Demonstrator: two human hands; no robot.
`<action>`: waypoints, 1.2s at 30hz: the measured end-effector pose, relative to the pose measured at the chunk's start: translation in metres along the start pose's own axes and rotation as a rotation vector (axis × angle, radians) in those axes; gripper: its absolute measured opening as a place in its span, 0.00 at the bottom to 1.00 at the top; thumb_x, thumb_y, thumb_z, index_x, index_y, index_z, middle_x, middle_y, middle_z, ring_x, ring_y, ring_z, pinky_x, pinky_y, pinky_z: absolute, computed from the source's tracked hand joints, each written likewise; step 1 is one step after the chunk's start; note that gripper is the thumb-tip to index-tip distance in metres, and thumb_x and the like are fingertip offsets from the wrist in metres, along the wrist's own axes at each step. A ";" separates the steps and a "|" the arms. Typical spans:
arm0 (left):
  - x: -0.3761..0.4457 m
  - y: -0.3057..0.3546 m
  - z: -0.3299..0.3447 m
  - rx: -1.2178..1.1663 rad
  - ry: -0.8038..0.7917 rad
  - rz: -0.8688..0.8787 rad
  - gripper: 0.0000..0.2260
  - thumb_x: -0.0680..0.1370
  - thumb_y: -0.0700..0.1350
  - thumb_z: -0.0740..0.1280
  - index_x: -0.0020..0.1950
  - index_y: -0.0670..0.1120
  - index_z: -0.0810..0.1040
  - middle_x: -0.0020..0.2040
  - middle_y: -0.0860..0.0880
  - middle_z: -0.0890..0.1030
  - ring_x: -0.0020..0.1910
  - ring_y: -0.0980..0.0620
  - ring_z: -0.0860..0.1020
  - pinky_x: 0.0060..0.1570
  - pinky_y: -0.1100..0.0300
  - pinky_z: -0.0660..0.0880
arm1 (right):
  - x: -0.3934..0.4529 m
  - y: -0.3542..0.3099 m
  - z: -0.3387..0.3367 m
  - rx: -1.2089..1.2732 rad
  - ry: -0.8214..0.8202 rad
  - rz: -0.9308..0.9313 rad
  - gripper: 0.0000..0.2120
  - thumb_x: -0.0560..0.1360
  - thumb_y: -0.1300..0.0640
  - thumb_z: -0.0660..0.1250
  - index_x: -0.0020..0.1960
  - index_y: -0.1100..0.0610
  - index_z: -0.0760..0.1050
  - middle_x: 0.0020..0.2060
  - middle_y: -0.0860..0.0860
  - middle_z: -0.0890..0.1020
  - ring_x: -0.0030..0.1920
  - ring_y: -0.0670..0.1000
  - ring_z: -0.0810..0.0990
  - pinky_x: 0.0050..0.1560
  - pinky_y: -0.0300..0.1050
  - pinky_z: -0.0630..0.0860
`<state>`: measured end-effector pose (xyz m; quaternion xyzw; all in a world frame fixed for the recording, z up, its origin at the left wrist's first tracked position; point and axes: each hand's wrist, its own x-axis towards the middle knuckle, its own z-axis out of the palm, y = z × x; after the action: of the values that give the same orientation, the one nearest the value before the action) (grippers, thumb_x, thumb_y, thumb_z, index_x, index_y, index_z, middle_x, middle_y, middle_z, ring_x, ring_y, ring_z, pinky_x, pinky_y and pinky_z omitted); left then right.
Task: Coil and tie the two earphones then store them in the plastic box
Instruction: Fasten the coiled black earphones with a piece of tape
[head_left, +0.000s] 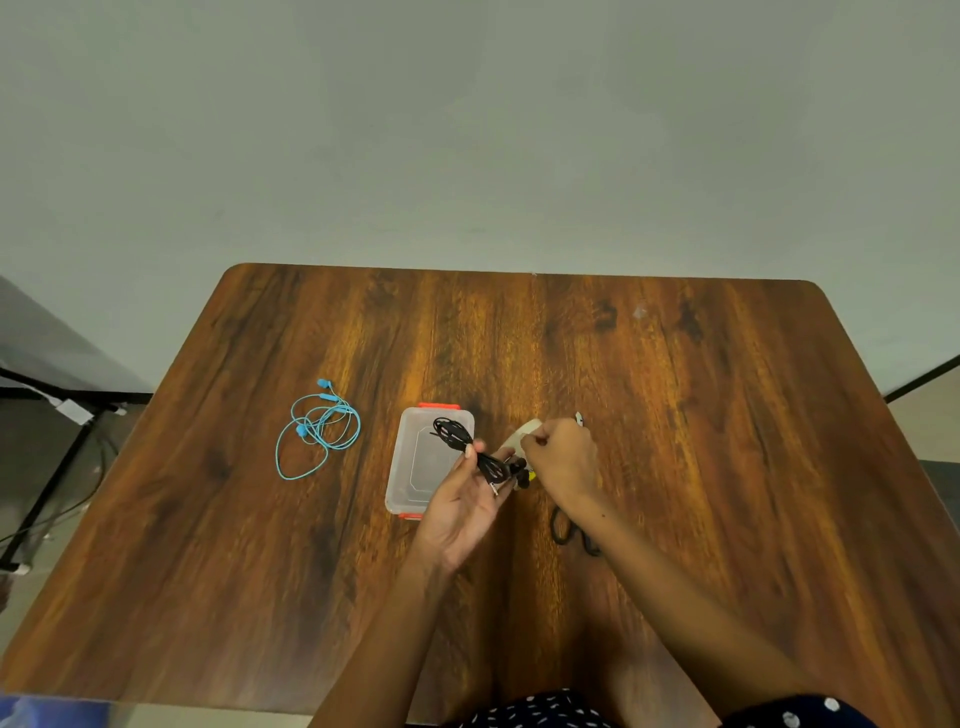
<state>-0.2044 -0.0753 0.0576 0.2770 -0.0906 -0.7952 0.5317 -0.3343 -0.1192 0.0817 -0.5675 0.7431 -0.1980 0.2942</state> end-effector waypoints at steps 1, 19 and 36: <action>0.000 0.001 0.000 0.015 -0.019 -0.008 0.13 0.64 0.47 0.80 0.44 0.46 0.80 0.57 0.36 0.77 0.65 0.40 0.71 0.69 0.45 0.62 | -0.001 0.000 0.001 -0.004 -0.015 -0.002 0.13 0.73 0.58 0.66 0.31 0.59 0.74 0.26 0.50 0.74 0.29 0.50 0.74 0.26 0.39 0.63; -0.017 0.026 -0.022 0.158 -0.024 -0.109 0.13 0.64 0.48 0.80 0.42 0.44 0.80 0.68 0.30 0.68 0.67 0.38 0.71 0.70 0.47 0.64 | -0.049 0.017 0.011 0.103 0.020 -0.282 0.13 0.77 0.58 0.65 0.60 0.59 0.78 0.49 0.57 0.84 0.47 0.53 0.82 0.49 0.43 0.78; -0.028 0.040 -0.035 0.189 0.019 -0.147 0.14 0.63 0.49 0.80 0.41 0.47 0.81 0.67 0.31 0.70 0.69 0.37 0.68 0.65 0.48 0.66 | -0.034 0.097 0.030 -0.429 -0.070 0.161 0.17 0.77 0.52 0.64 0.62 0.60 0.67 0.55 0.56 0.79 0.52 0.57 0.80 0.50 0.50 0.78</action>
<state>-0.1459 -0.0620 0.0554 0.3393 -0.1396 -0.8173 0.4443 -0.3788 -0.0584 0.0049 -0.5627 0.8002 0.0084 0.2075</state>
